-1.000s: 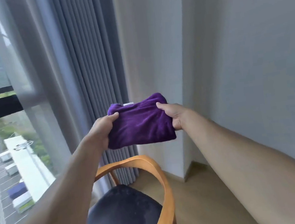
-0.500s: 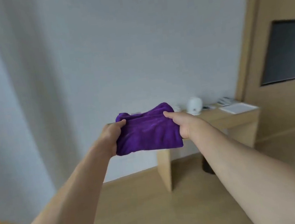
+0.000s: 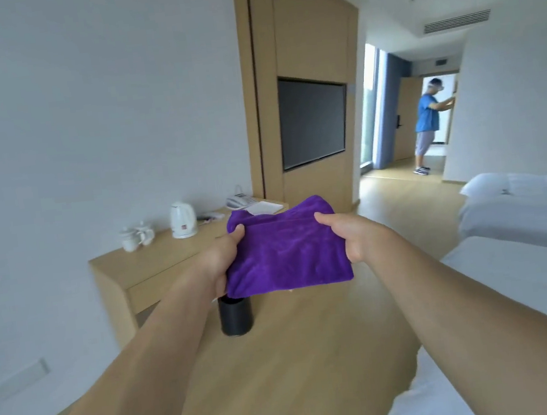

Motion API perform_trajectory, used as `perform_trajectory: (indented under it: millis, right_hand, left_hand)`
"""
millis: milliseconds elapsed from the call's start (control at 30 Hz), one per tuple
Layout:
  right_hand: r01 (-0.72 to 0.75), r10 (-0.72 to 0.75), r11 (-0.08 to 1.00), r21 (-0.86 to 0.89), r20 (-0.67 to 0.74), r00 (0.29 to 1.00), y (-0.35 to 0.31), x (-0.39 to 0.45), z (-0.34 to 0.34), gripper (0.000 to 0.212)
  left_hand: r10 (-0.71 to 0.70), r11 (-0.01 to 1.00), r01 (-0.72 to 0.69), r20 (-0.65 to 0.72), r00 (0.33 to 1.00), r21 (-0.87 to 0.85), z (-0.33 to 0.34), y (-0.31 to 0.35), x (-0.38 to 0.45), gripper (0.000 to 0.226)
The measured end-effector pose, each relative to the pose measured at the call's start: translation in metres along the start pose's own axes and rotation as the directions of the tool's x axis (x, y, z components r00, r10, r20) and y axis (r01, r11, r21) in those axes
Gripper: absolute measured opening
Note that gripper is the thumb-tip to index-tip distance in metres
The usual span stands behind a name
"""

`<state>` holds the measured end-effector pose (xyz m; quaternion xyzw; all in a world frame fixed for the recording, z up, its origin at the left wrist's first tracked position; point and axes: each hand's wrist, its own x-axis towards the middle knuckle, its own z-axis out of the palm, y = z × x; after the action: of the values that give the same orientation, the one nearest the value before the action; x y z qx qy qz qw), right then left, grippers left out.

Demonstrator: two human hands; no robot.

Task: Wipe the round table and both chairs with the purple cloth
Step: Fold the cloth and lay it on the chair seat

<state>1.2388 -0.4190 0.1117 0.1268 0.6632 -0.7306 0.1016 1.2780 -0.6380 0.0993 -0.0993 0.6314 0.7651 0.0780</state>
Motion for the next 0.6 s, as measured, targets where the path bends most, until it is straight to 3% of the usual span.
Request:
perform_trajectory:
  millis: [333, 600]
  right_hand:
    - [0.091, -0.098, 0.993, -0.076, -0.095, 0.991, -0.028, 0.155, -0.009, 0.026]
    - [0.132, -0.16, 0.962, -0.241, -0.098, 0.982, -0.048, 0.294, -0.013, 0.03]
  left_hand:
    - [-0.076, 0.996, 0.079, 0.084, 0.994, -0.032, 0.022, 0.021, 0.176, 0.033]
    - [-0.114, 0.993, 0.116, 0.063, 0.992, -0.034, 0.036, 0.03, 0.312, 0.028]
